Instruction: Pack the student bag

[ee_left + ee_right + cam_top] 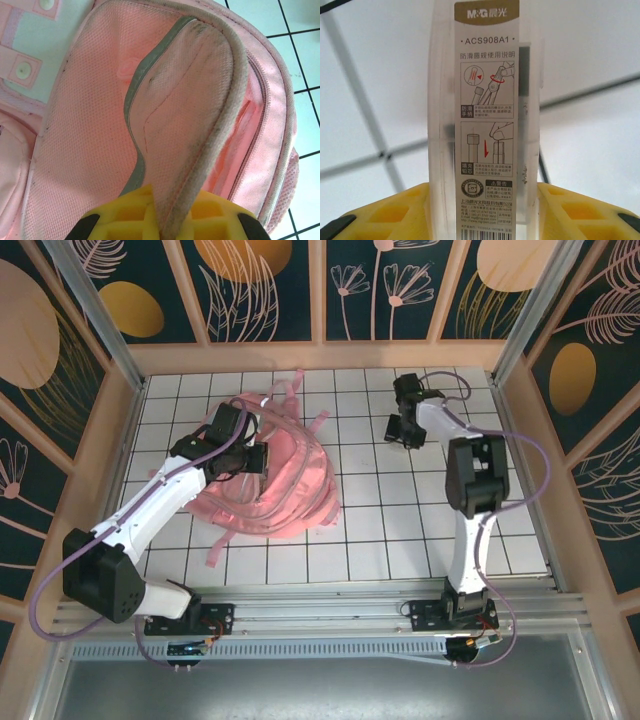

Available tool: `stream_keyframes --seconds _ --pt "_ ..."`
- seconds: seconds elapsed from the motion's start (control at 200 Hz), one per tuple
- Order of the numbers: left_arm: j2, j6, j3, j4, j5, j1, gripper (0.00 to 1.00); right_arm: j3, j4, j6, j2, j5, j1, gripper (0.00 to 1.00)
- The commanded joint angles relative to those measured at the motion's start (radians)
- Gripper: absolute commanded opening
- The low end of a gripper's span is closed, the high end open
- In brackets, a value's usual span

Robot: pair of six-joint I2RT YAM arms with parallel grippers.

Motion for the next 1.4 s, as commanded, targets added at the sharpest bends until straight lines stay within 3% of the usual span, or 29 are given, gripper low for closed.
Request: stream_keyframes --seconds 0.0,0.185,0.395,0.58,0.756,0.841,1.026,1.101,1.116,1.126,1.141,1.236,1.396 --pt "-0.024 -0.004 -0.009 0.085 0.05 0.004 0.0 -0.077 0.061 -0.025 -0.204 -0.198 0.045 0.49" --pt "-0.032 -0.016 -0.021 0.129 0.087 0.004 0.0 -0.133 0.074 0.019 -0.339 -0.494 0.183 0.5" --pt "-0.076 -0.054 -0.028 0.186 0.126 0.004 0.0 -0.091 0.124 0.068 -0.273 -0.606 0.385 0.5" --pt "-0.091 -0.047 -0.026 0.178 0.13 0.004 0.0 -0.039 0.11 0.06 -0.182 -0.642 0.493 0.5" --pt "-0.106 -0.054 -0.036 0.179 0.15 0.003 0.0 0.066 0.025 0.01 -0.074 -0.662 0.527 0.51" --pt "-0.12 -0.059 -0.055 0.183 0.155 0.004 0.0 0.139 -0.005 0.025 -0.016 -0.59 0.523 0.53" --pt "-0.136 -0.143 -0.111 0.246 0.227 0.003 0.0 0.229 0.159 0.147 0.045 -0.46 0.512 0.53" --pt "-0.14 -0.189 -0.125 0.284 0.255 0.002 0.0 0.257 0.23 0.187 0.078 -0.483 0.531 0.71" --pt "-0.14 -0.194 -0.126 0.288 0.257 0.003 0.0 0.259 0.245 0.194 0.082 -0.488 0.536 0.81" --pt "-0.14 -0.197 -0.126 0.289 0.257 0.003 0.0 0.26 0.256 0.198 0.084 -0.491 0.54 0.93" --pt "-0.14 -0.199 -0.126 0.289 0.256 0.002 0.0 0.258 0.276 0.204 0.085 -0.502 0.546 0.98" --pt "-0.14 -0.181 -0.11 0.261 0.228 0.004 0.0 0.197 0.373 0.24 0.045 -0.545 0.559 0.99" --pt "-0.13 -0.156 -0.1 0.232 0.203 0.004 0.0 -0.161 0.605 0.329 -0.195 -0.577 0.52 0.99"
